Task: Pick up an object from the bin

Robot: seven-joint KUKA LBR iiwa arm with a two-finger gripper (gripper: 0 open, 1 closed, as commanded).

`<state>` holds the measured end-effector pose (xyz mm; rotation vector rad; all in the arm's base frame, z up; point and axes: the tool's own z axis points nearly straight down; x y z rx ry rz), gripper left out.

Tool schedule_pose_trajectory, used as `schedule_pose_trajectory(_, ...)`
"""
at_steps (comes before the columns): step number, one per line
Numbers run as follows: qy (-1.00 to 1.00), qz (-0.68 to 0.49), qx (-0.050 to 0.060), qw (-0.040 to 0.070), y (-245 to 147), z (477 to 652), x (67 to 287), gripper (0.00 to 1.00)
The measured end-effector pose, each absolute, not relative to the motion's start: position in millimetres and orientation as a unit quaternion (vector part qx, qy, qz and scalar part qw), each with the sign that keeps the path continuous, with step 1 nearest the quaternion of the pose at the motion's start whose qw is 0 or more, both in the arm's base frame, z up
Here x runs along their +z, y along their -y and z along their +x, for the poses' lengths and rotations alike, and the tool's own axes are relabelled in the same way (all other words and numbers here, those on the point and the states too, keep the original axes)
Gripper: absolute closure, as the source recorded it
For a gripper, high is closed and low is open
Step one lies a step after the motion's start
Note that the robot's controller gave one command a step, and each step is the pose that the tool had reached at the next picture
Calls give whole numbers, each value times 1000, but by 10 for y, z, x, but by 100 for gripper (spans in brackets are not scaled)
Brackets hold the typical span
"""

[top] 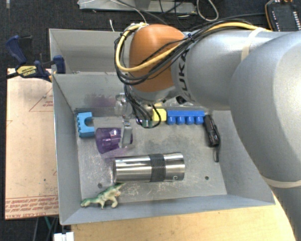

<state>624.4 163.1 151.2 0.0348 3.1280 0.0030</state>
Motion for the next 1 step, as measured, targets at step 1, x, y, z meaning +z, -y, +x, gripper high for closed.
schedule_pose_trajectory(1, -1000, 30, 2, 4, -1757, 6230, 972, 0)
